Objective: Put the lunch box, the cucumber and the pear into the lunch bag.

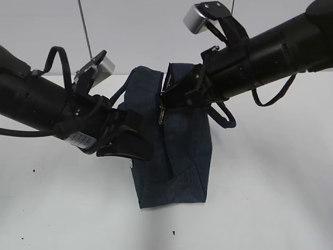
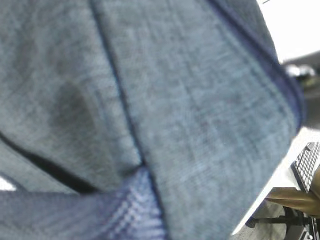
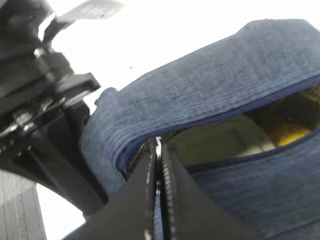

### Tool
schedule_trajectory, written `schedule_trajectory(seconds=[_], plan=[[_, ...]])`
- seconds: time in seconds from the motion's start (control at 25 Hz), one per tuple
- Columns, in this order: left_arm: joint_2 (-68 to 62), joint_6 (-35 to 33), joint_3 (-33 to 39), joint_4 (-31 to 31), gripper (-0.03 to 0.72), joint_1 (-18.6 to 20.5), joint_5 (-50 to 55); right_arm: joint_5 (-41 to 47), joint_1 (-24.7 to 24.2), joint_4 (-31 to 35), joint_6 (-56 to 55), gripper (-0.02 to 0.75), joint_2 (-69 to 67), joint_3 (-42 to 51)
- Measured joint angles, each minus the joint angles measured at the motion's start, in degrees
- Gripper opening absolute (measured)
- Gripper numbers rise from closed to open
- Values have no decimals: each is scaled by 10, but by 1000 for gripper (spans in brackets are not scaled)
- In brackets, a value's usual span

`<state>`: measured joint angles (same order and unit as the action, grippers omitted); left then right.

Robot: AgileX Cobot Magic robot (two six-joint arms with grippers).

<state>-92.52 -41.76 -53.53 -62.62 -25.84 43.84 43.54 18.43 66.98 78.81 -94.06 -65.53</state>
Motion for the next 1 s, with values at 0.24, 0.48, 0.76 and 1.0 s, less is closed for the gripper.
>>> schedule_trajectory(seconds=[0.24,0.48,0.76,1.0], plan=[[0,-10,-1,-1,-8,0,1,-26,2,13,0,6,-5,-12],[0,-22,-1,10,-9,0,9,-39,3,15,0,6,-8,-28],[0,-22,-1,32,-9,0,26,-50,1,24,0,6,-28,-46],[0,-22,-1,55,-9,0,40,-36,-32,69,-1,6,-59,-65]])
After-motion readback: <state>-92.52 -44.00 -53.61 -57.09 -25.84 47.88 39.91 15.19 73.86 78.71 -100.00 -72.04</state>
